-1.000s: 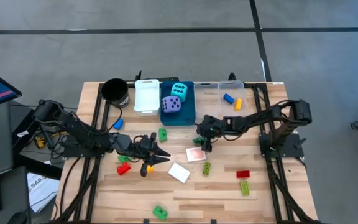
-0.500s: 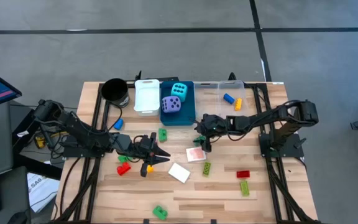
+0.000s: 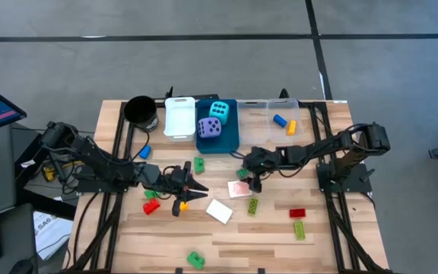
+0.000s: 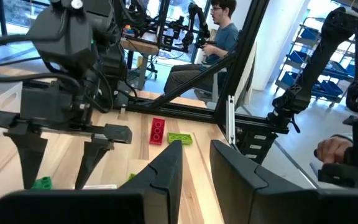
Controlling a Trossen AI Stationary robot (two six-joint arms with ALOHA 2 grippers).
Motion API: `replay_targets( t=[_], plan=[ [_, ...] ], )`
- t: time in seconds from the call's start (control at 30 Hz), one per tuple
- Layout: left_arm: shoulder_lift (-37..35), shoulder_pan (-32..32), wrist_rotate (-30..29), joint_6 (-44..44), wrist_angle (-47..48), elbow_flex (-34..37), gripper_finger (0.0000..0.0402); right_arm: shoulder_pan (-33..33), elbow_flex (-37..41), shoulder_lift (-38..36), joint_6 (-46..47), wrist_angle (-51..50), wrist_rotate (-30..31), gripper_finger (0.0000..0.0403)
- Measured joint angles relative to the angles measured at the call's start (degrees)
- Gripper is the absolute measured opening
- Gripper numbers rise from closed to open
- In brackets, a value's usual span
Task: Pick & Place Toys
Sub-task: Put the small green game piece into the right transparent bin
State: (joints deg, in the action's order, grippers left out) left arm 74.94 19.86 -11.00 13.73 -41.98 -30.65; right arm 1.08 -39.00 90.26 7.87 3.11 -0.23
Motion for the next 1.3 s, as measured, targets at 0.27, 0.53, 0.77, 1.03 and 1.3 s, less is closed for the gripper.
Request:
replay_targets(
  t=[0.27, 0.53, 0.77, 1.03, 1.3],
  plan=[
    [0.0, -0.5, 0.0, -0.1, -0.1, 0.0, 0.0076, -0.2, 0.0, -0.7, 3.3, -5.5, 0.0, 0.0302],
    [0.0, -3.6, 0.1, -0.2, -0.1, 0.0, 0.0076, -1.9, -0.1, -12.7, 7.6, -17.2, 0.9, 0.0302],
    [0.0, -6.2, 0.3, -0.2, 0.0, 0.0, 0.0076, -4.6, -0.1, -31.3, 10.8, -29.8, 12.4, 0.0302],
    [0.0, -6.3, 0.3, 0.2, -0.1, 0.0, 0.0076, -10.9, 22.8, -49.9, 10.6, 1.0, 24.5, 0.0302],
    [0.0, -6.3, 0.2, 0.3, -0.5, 0.0, 0.0076, -11.1, 37.7, -55.0, 11.4, 17.2, 25.7, 0.0302]
  ],
)
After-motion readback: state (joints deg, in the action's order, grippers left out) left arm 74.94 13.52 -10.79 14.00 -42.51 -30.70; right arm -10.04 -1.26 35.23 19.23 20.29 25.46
